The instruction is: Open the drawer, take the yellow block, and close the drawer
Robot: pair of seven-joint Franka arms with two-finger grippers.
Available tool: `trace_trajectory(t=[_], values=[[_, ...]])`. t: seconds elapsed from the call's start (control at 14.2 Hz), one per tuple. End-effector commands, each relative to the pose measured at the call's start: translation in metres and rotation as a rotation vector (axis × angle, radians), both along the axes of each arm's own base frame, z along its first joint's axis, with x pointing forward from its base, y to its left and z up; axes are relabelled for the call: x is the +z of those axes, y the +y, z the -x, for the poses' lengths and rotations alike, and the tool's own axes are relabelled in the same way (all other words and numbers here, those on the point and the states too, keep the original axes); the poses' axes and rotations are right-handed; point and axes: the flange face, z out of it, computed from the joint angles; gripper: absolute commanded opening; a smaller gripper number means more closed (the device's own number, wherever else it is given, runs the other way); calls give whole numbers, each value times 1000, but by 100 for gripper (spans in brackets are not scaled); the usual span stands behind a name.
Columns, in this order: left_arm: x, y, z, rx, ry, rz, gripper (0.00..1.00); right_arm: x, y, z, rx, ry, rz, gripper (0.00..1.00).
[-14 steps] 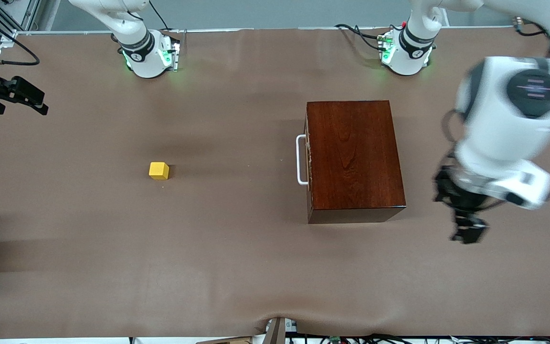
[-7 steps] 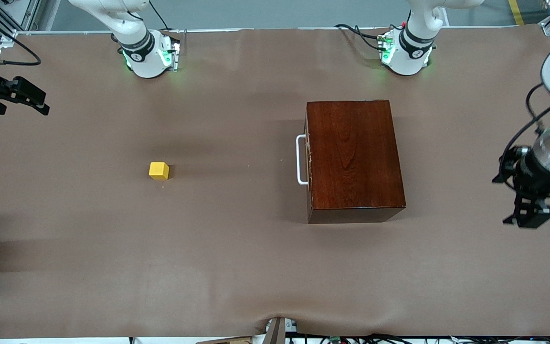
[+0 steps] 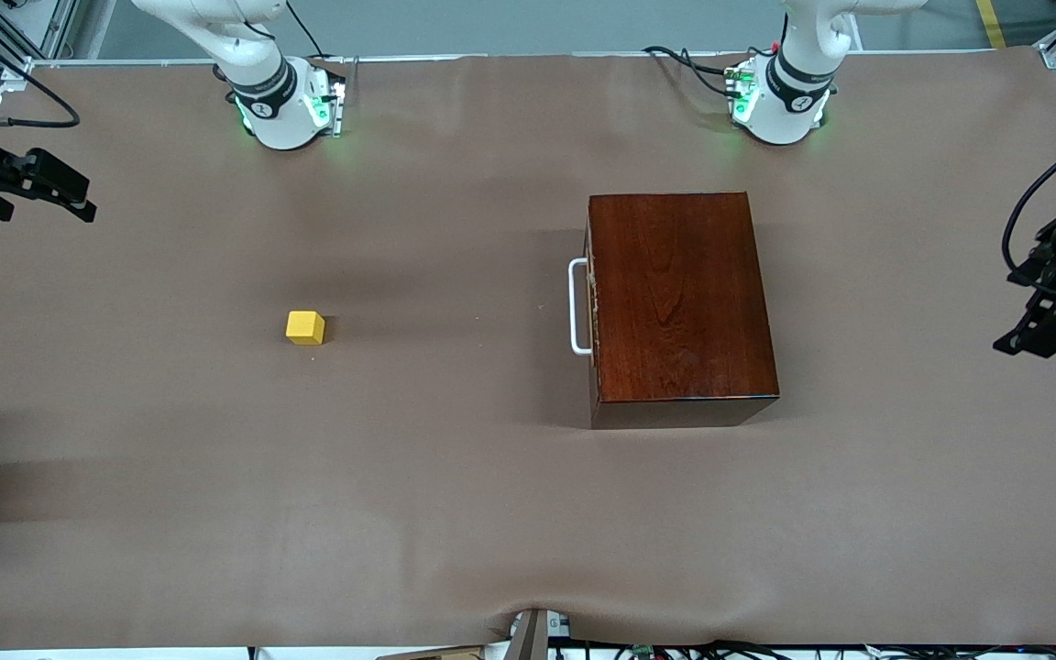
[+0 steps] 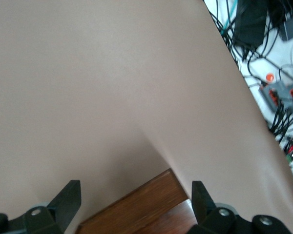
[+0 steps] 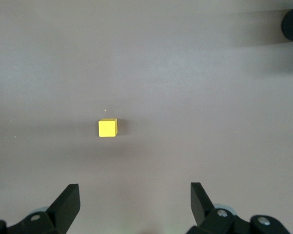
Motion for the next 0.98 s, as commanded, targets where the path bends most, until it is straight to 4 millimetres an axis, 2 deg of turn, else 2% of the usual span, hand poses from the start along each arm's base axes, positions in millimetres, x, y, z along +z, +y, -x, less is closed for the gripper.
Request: trace_trajectory(t=[0.0, 0.14, 0.28, 0.63, 0.84, 0.91], values=[[14, -8, 24, -169, 24, 14, 100, 3, 2, -3, 11, -3, -18, 100], [26, -12, 43, -299, 13, 21, 100, 3, 2, -3, 11, -3, -18, 100], [34, -11, 51, -405, -3, 43, 100, 3, 2, -3, 11, -5, -18, 100], [28, -13, 63, -761, 59, 14, 100, 3, 1, -3, 10, -8, -18, 100], [25, -30, 65, -909, 78, -12, 100, 2, 1, -4, 10, -6, -18, 100], [25, -23, 67, -948, 96, -25, 100, 3, 1, -3, 10, -8, -18, 100]])
